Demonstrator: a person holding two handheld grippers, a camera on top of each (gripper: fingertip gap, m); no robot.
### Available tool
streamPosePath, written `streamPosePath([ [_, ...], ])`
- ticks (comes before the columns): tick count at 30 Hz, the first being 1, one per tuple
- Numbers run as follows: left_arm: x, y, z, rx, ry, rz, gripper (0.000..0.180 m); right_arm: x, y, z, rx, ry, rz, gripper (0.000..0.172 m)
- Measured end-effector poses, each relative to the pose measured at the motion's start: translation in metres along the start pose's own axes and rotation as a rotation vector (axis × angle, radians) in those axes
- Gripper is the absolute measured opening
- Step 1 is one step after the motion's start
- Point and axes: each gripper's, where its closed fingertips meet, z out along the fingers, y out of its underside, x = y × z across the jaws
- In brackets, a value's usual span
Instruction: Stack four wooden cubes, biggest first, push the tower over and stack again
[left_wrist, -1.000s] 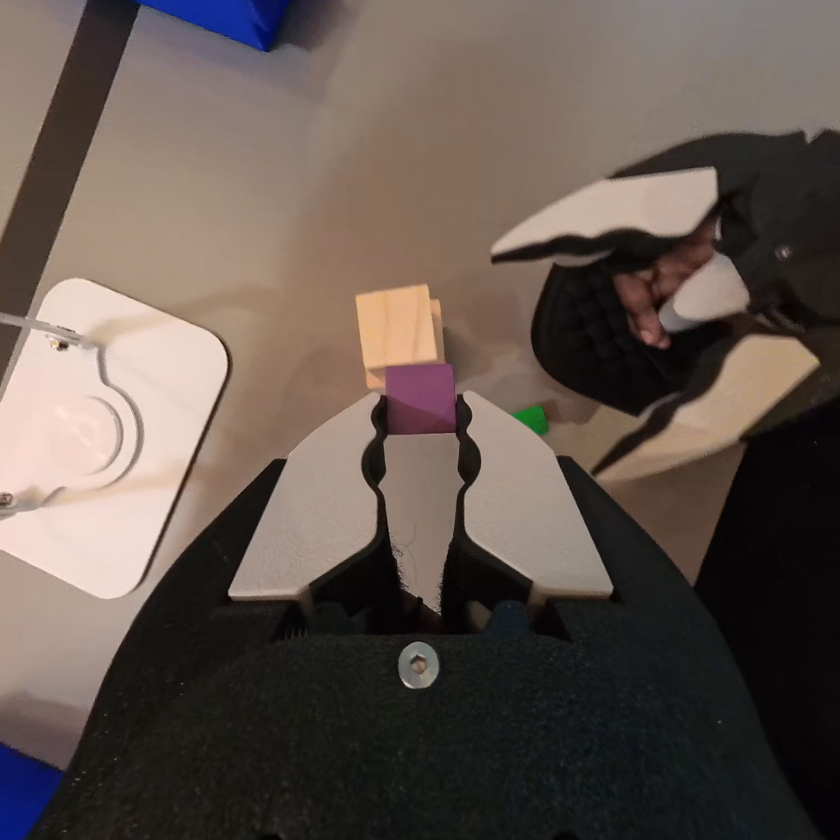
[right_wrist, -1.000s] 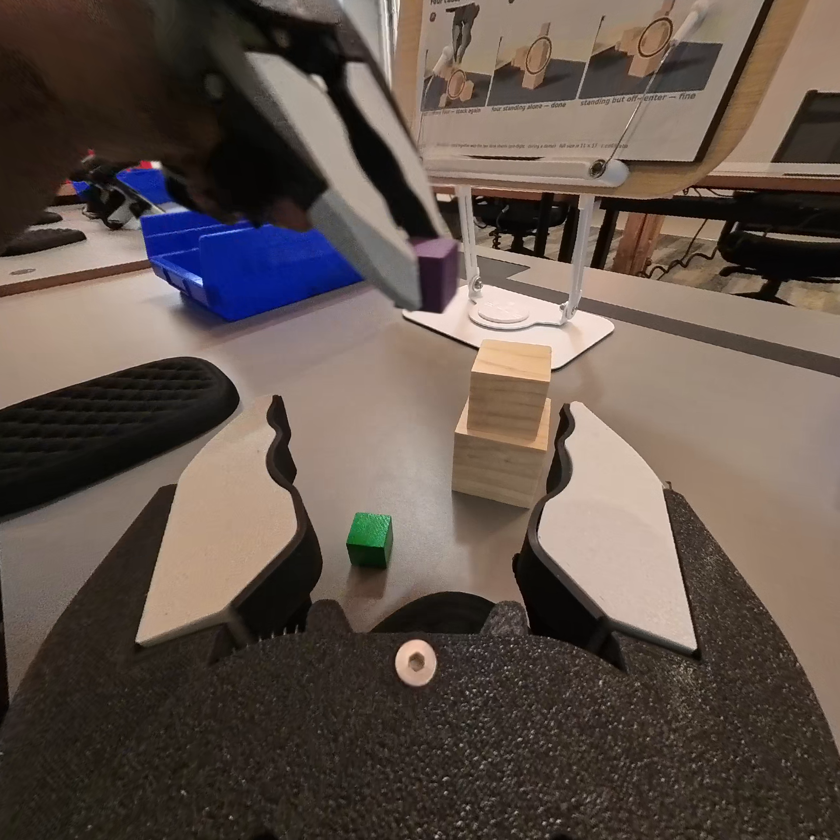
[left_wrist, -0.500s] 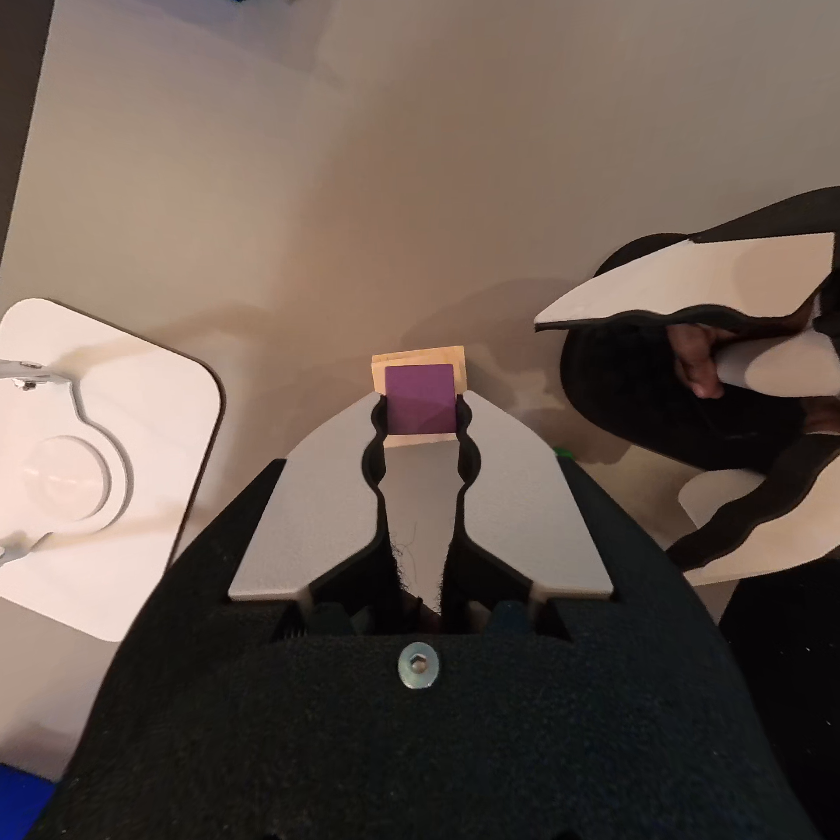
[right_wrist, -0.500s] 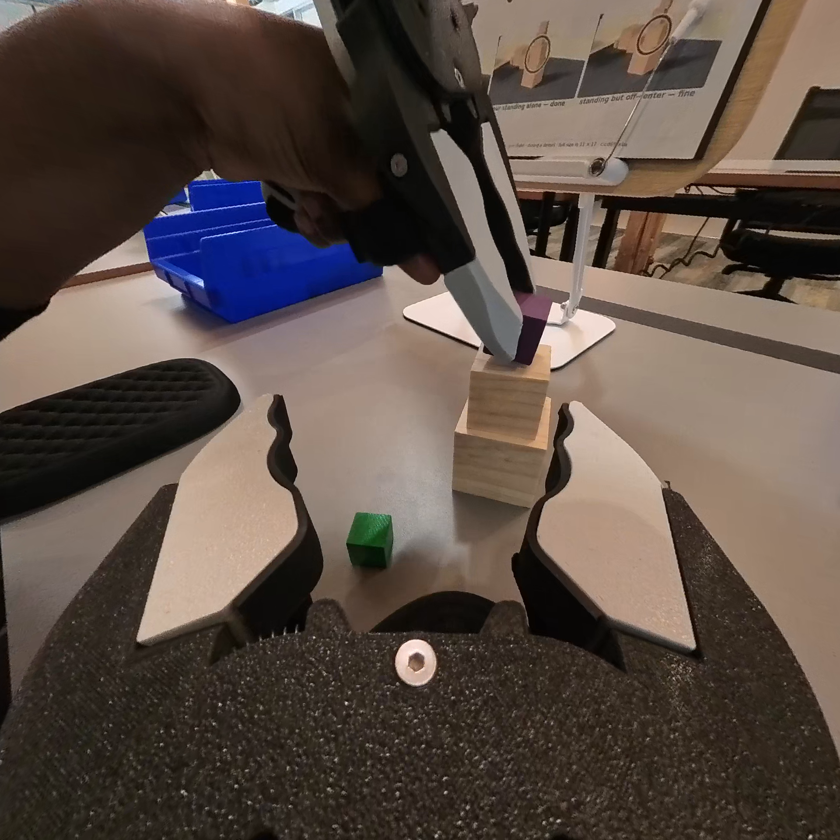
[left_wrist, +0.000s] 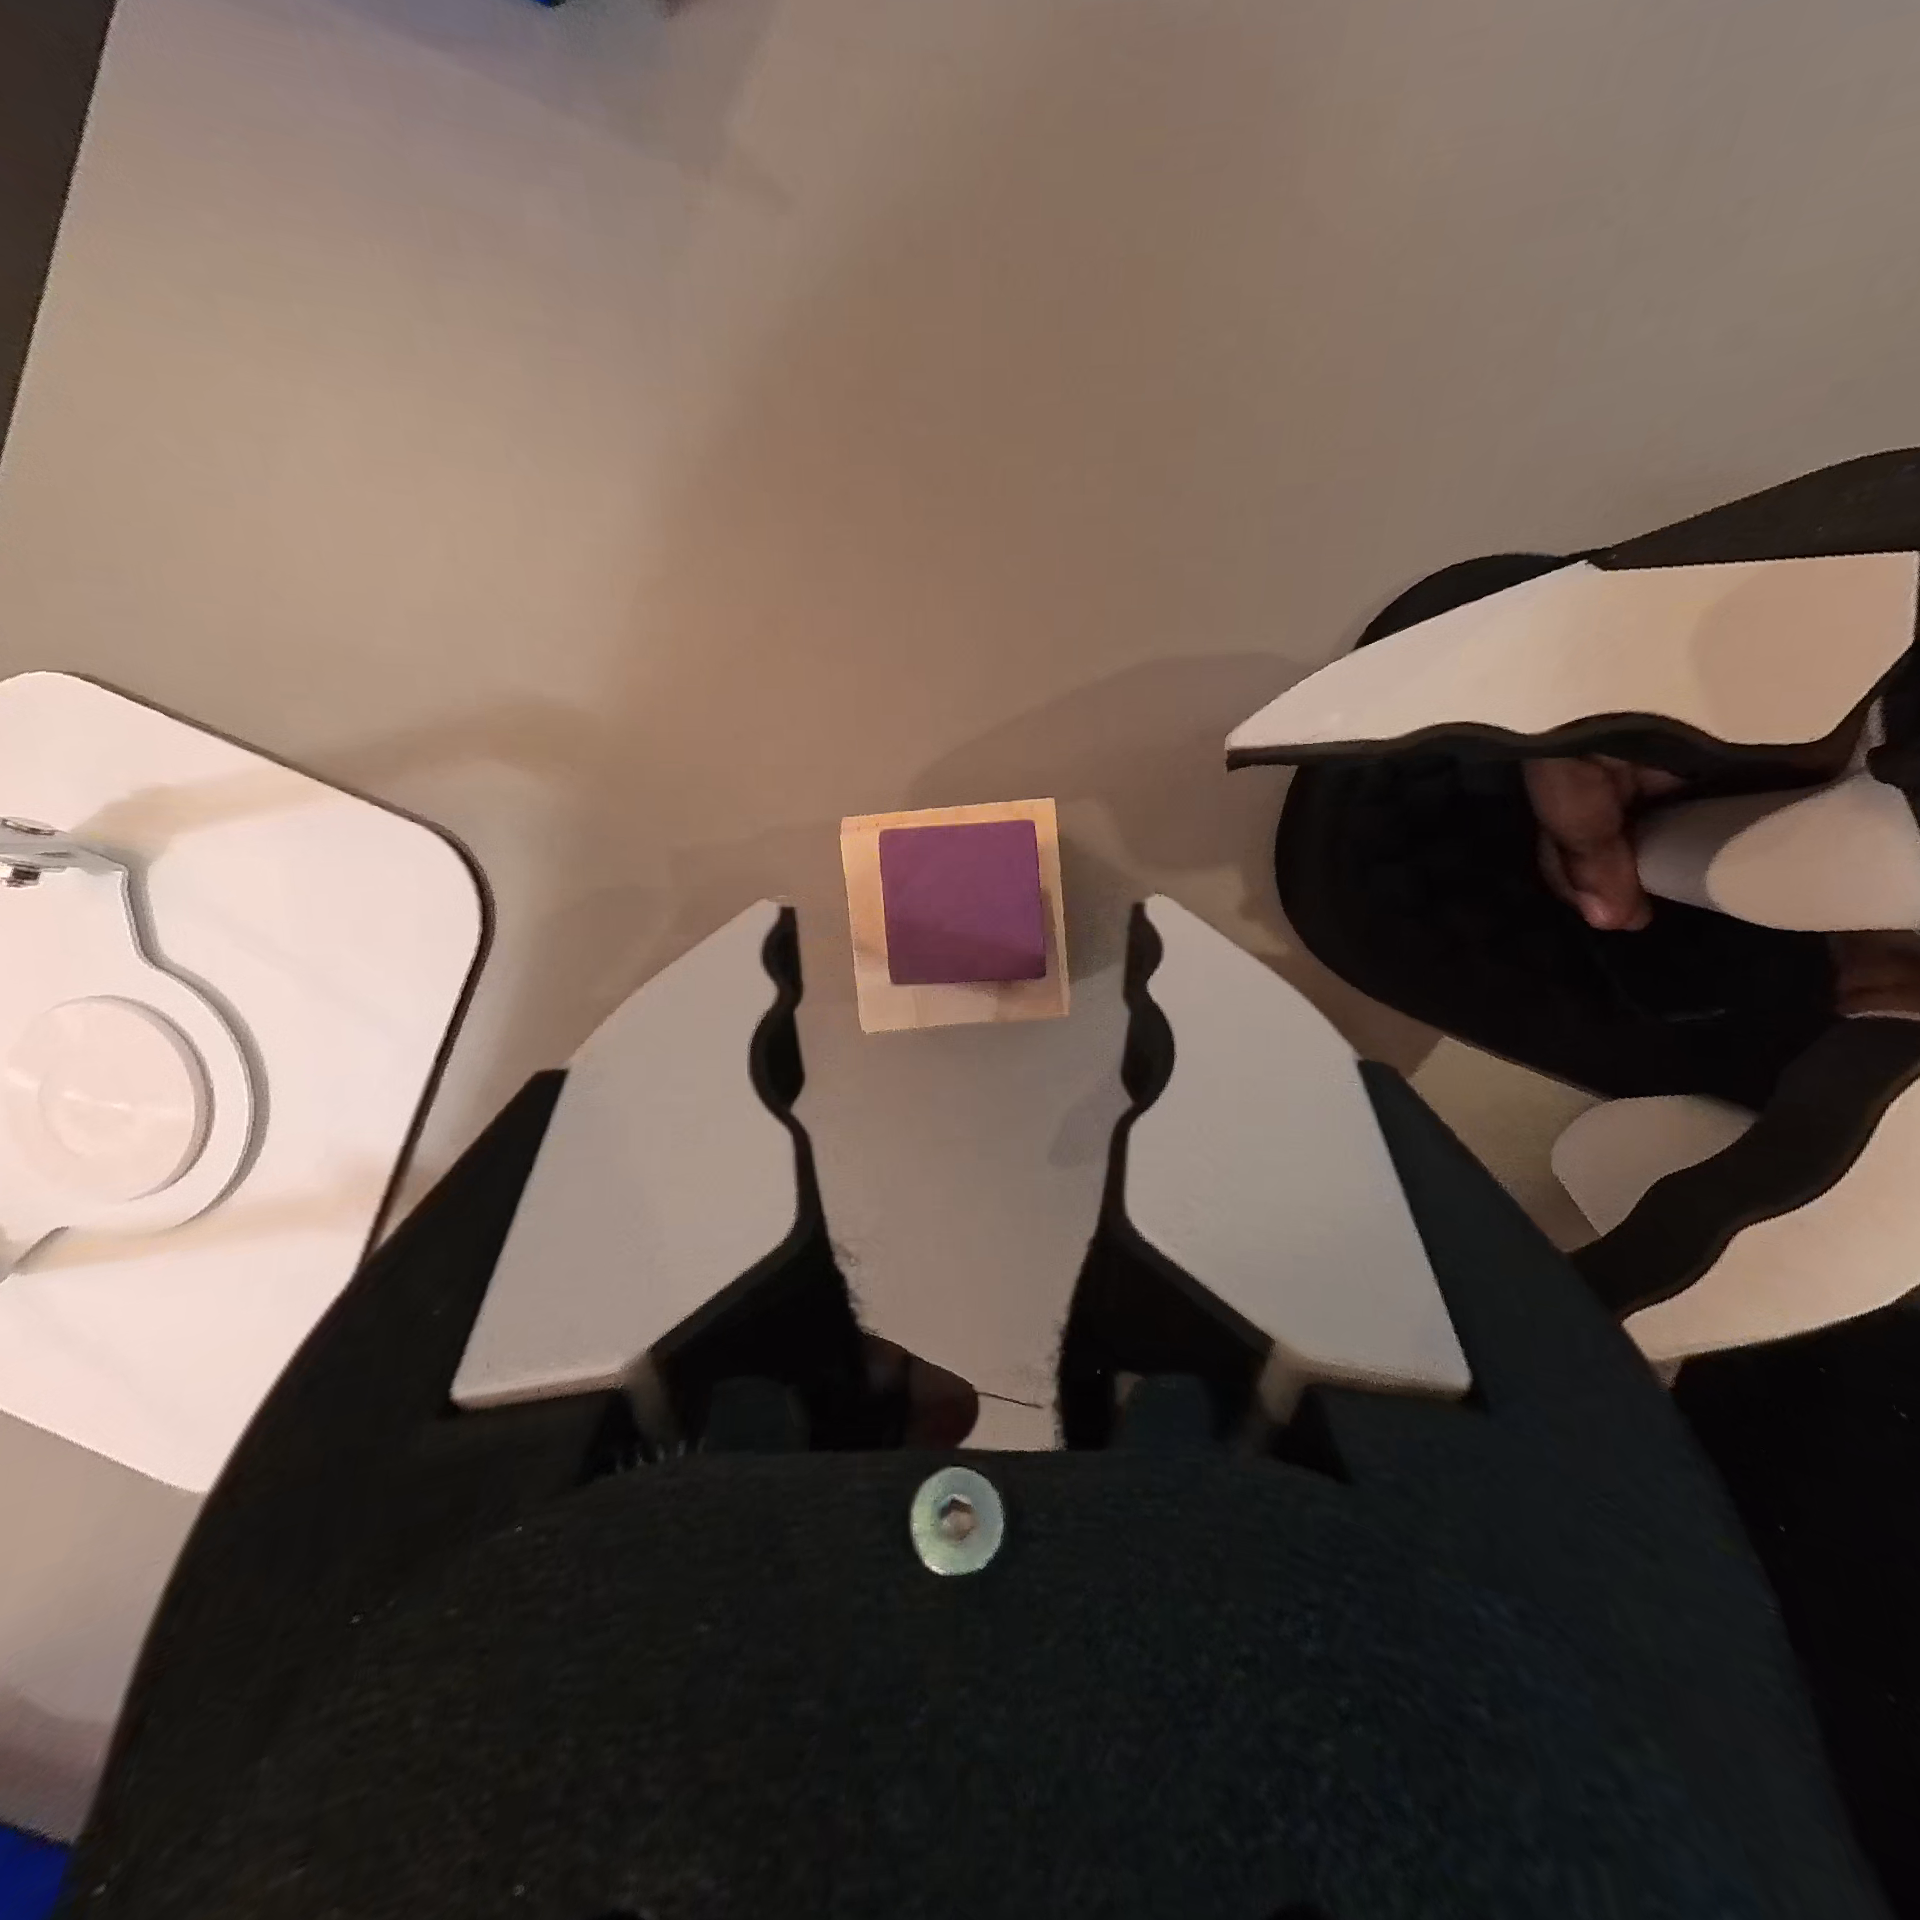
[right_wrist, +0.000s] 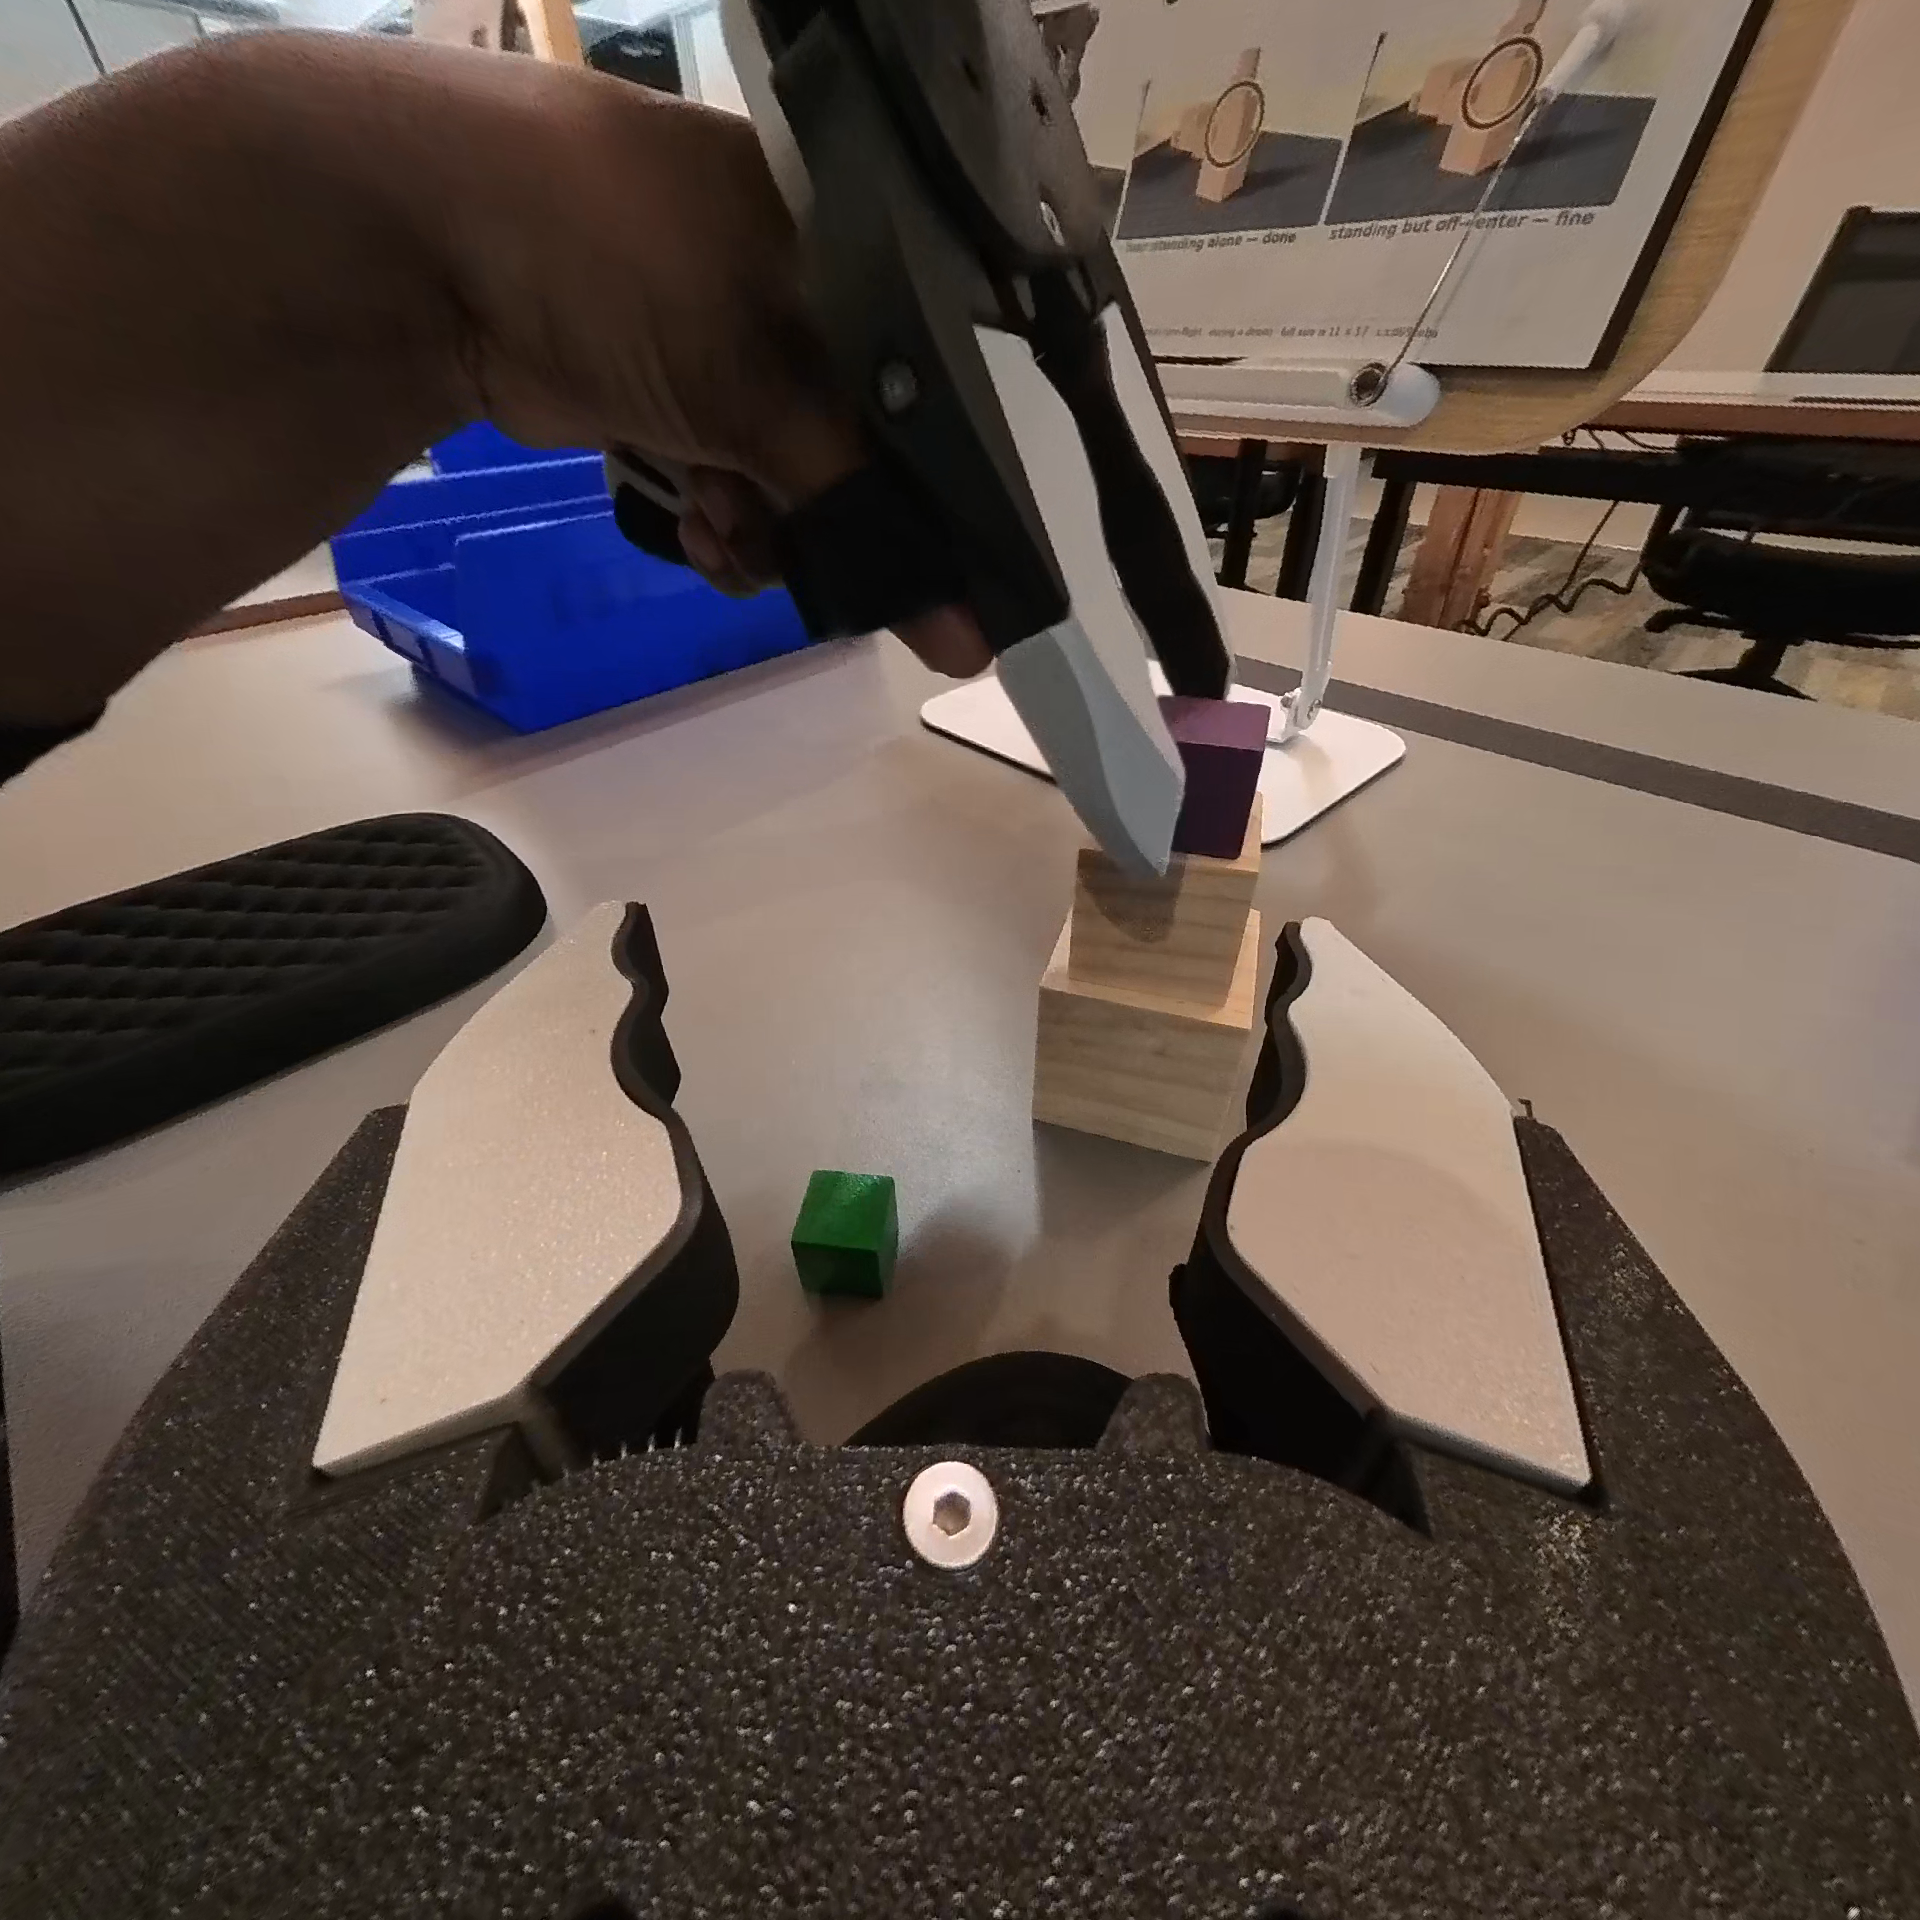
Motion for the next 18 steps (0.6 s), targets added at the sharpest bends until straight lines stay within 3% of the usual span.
streamPosePath([
  [8, -0.006, 0.004, -0.030, 0.140, -0.051, -0.004, 0.100, 0.000, 0.000, 0.000, 0.003, 0.000, 0.002, 0.109],
  [18, 0.015, 0.056, -0.061, 0.254, -0.089, -0.028, 0.099, 0.000, 0.000, 0.000, 0.001, 0.005, -0.010, 0.109],
])
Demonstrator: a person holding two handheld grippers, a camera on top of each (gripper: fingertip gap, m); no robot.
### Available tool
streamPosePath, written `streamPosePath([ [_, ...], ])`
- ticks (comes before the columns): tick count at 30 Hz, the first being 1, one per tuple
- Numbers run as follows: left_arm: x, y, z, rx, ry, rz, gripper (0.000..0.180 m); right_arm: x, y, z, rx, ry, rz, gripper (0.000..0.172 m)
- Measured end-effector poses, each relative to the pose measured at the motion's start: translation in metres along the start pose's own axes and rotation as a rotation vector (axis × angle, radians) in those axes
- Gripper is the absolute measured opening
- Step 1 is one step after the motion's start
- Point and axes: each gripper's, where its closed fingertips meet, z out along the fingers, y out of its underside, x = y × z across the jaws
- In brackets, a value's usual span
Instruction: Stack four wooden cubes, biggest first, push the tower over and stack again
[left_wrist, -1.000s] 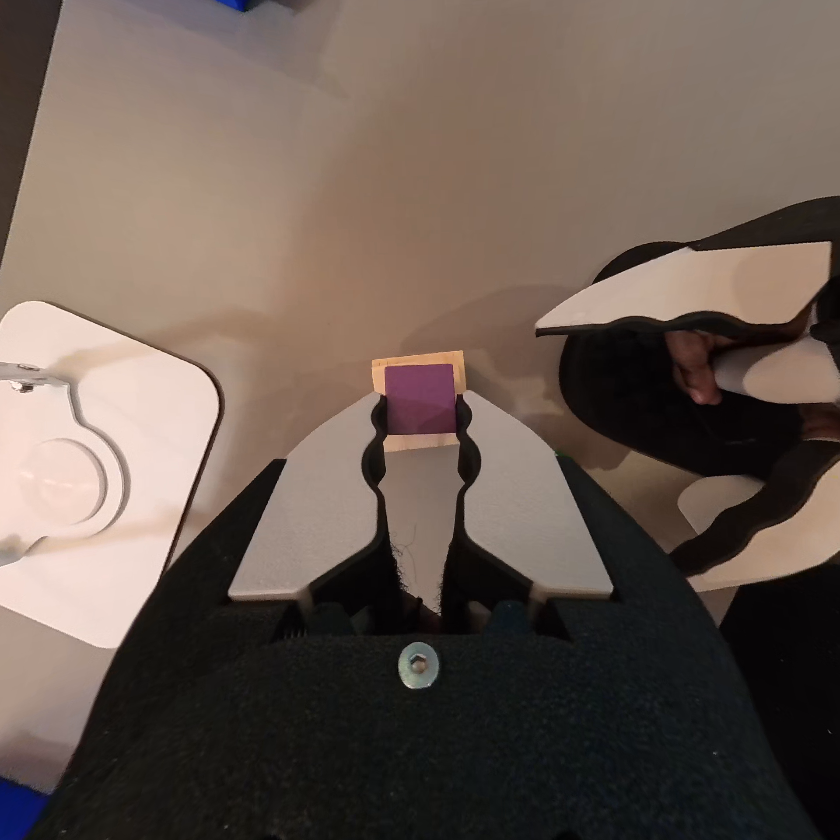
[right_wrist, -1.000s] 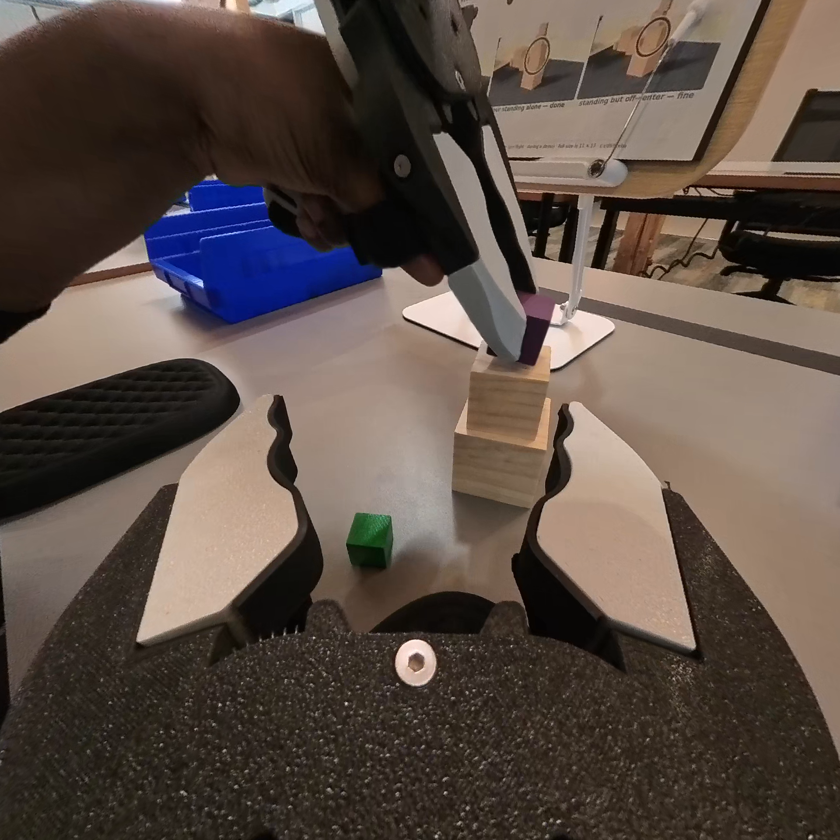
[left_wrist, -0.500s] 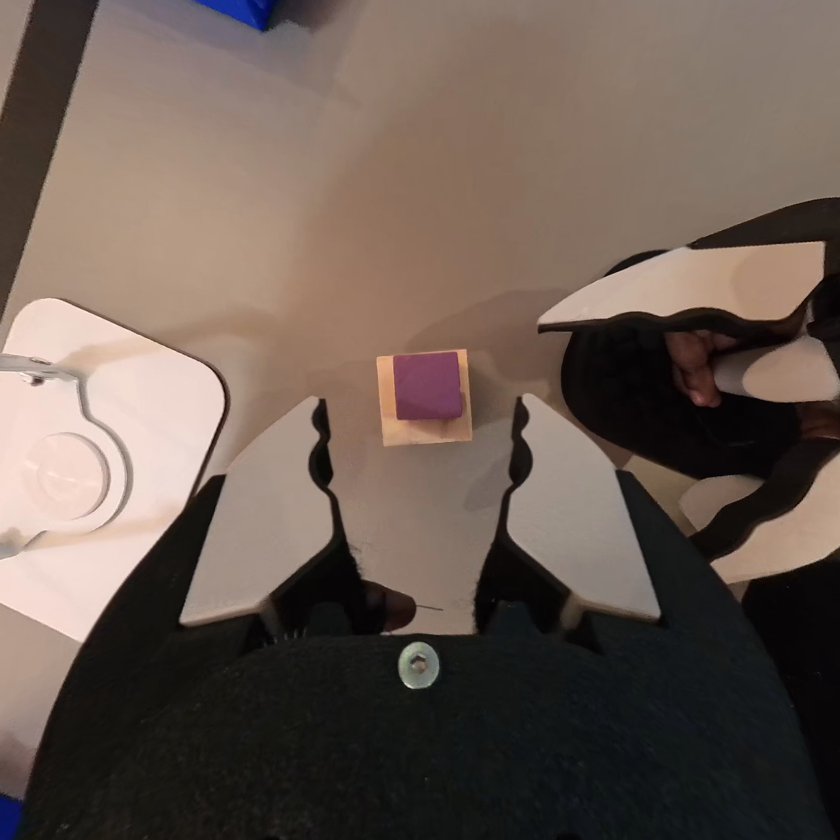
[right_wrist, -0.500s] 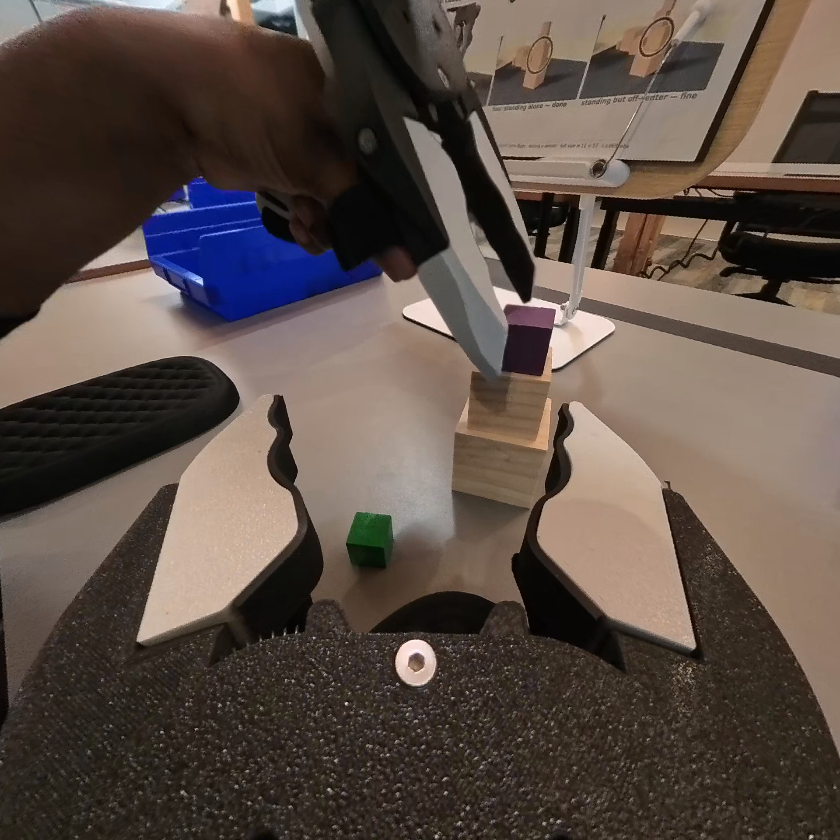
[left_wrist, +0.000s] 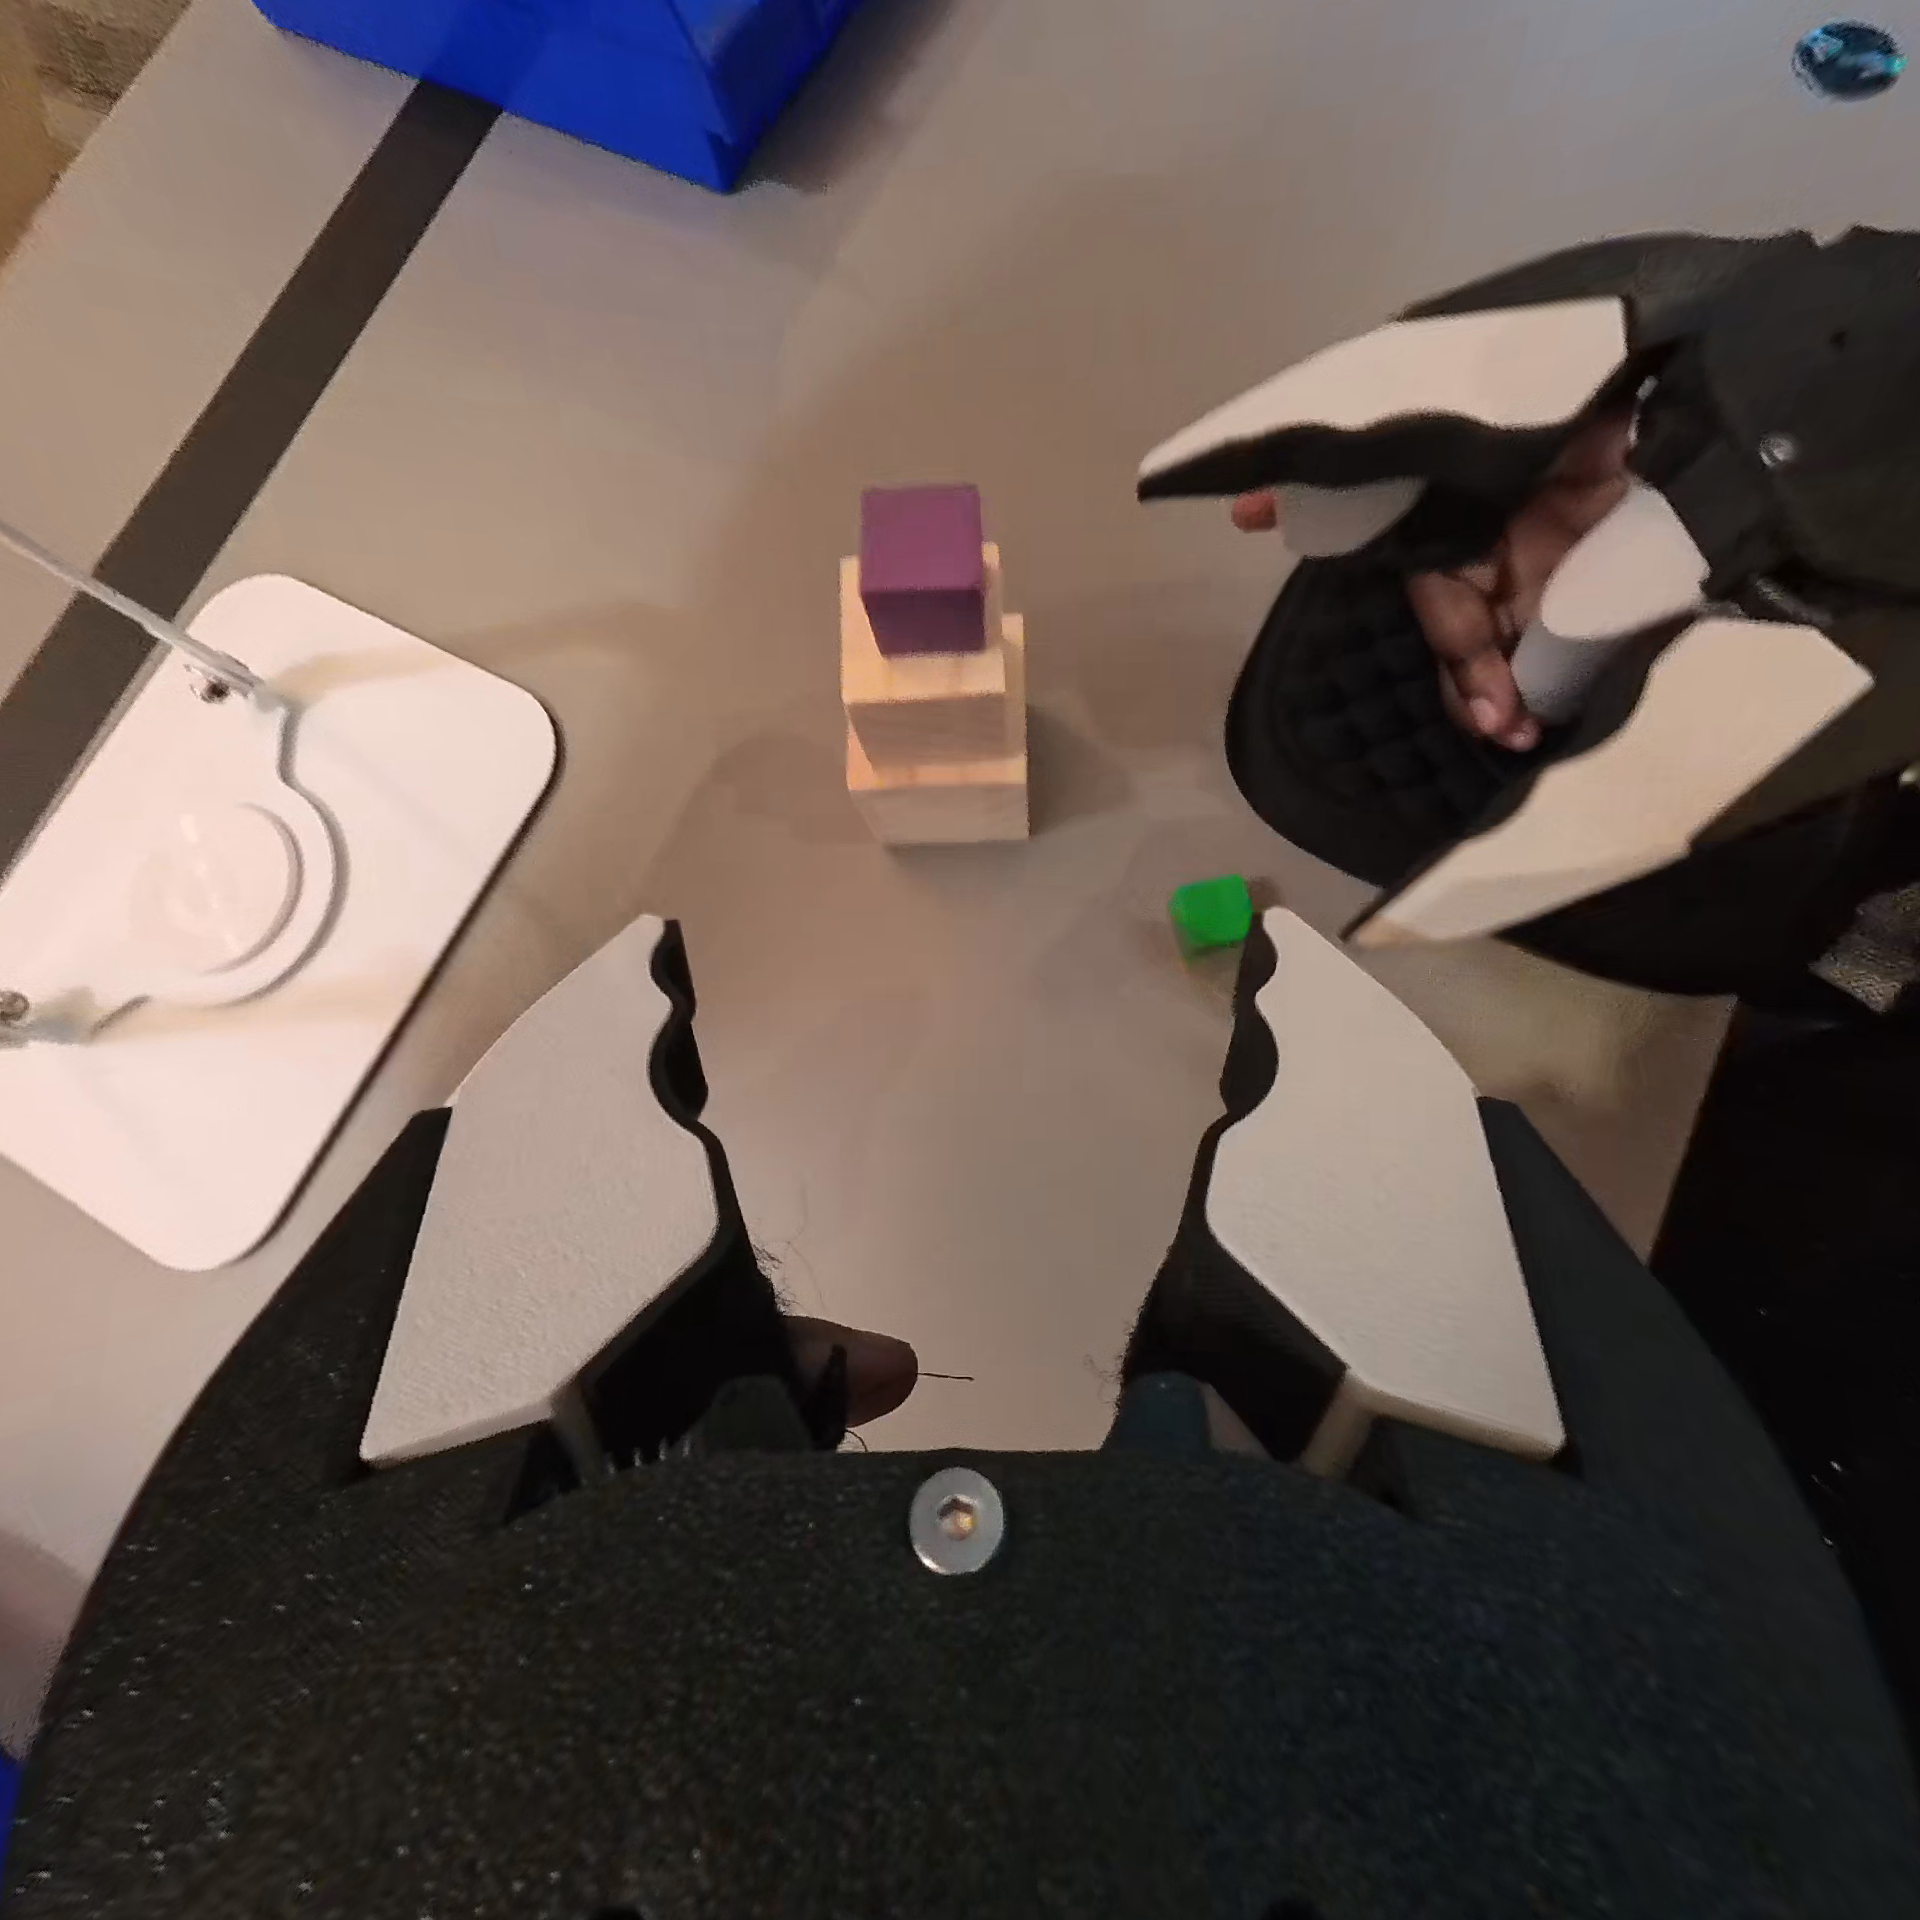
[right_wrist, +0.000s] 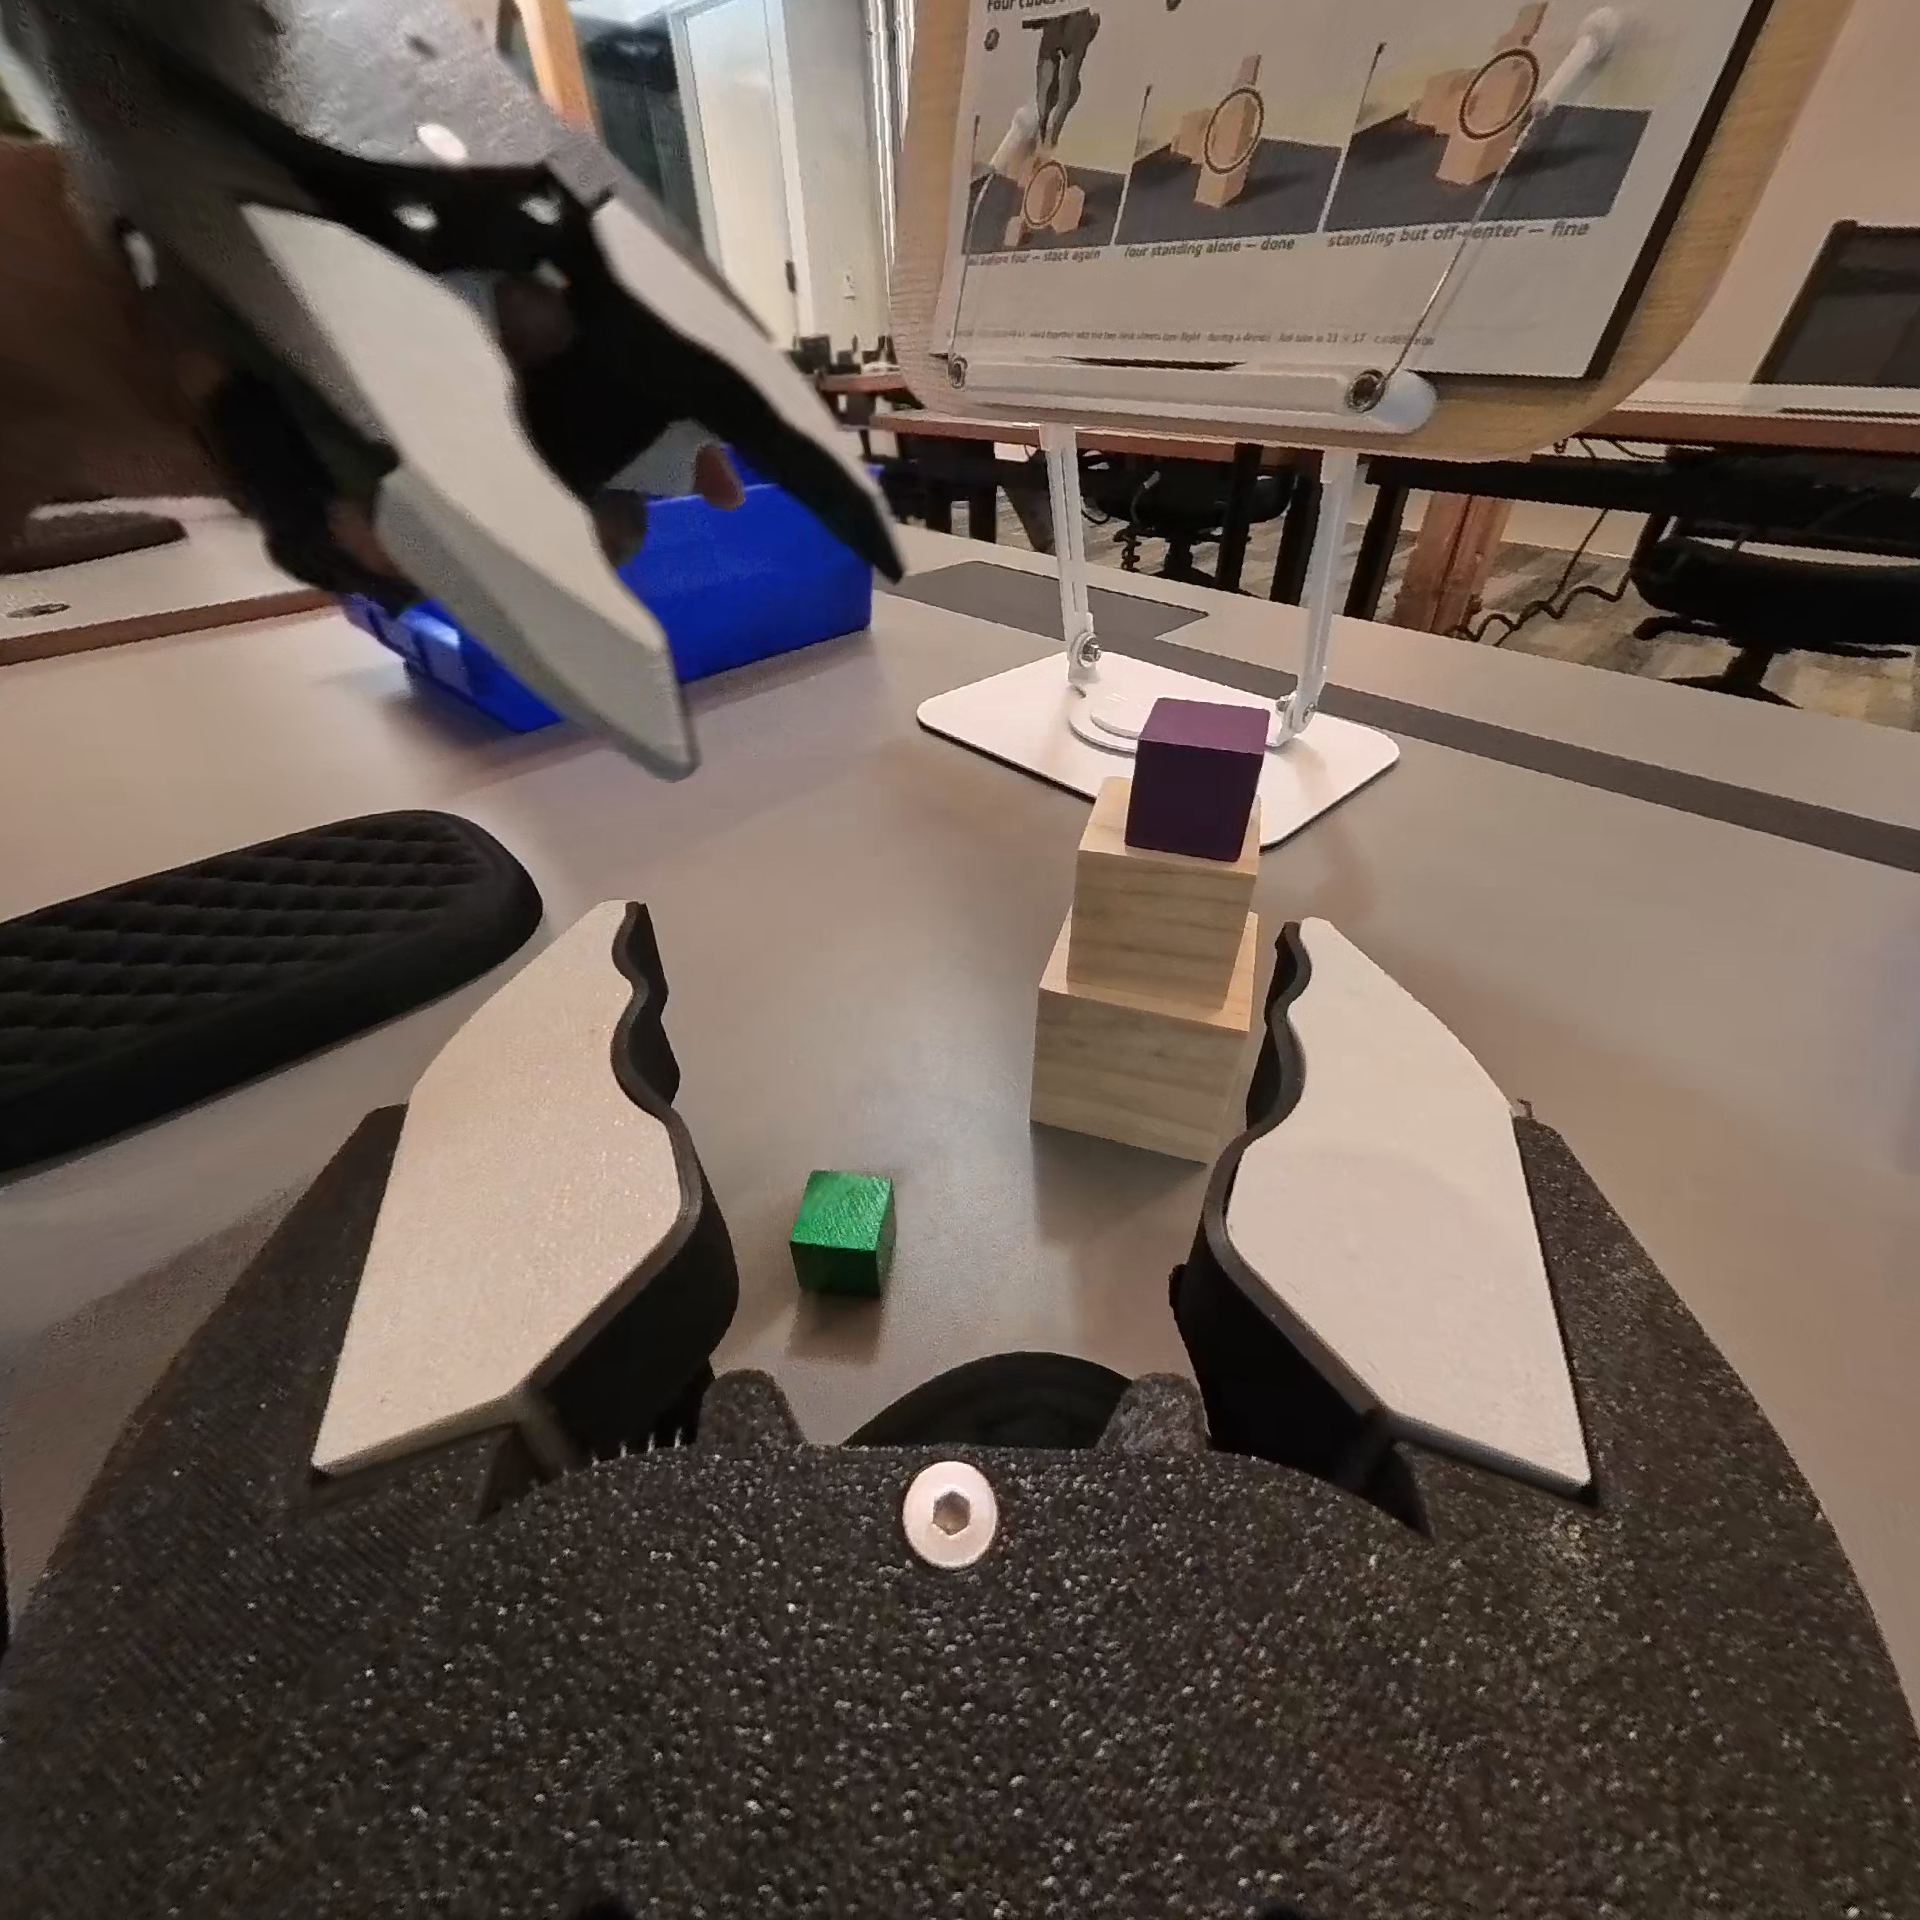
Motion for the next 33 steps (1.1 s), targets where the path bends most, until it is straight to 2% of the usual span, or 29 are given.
streamPosePath([
  [5, 0.026, 0.029, -0.006, 0.021, 0.022, 0.005, 0.081, -0.001, -0.002, -0.001, 0.014, -0.002, -0.004, 0.109],
  [11, 0.053, 0.055, 0.020, -0.024, 0.064, 0.027, 0.079, -0.002, -0.001, -0.001, 0.009, -0.003, -0.012, 0.109],
  [21, 0.078, 0.058, 0.053, -0.006, 0.125, 0.055, 0.075, -0.001, -0.001, -0.001, 0.011, -0.016, 0.014, 0.109],
  [27, 0.081, 0.055, 0.065, 0.012, 0.118, 0.071, 0.069, 0.001, -0.002, -0.002, 0.019, -0.017, 0.034, 0.108],
  [30, 0.079, 0.054, 0.072, 0.026, 0.088, 0.085, 0.059, 0.001, -0.002, -0.002, 0.015, -0.017, 0.037, 0.108],
  [33, 0.075, 0.056, 0.083, 0.008, 0.054, 0.036, 0.055, 0.001, -0.002, -0.002, 0.020, -0.017, 0.036, 0.108],
])
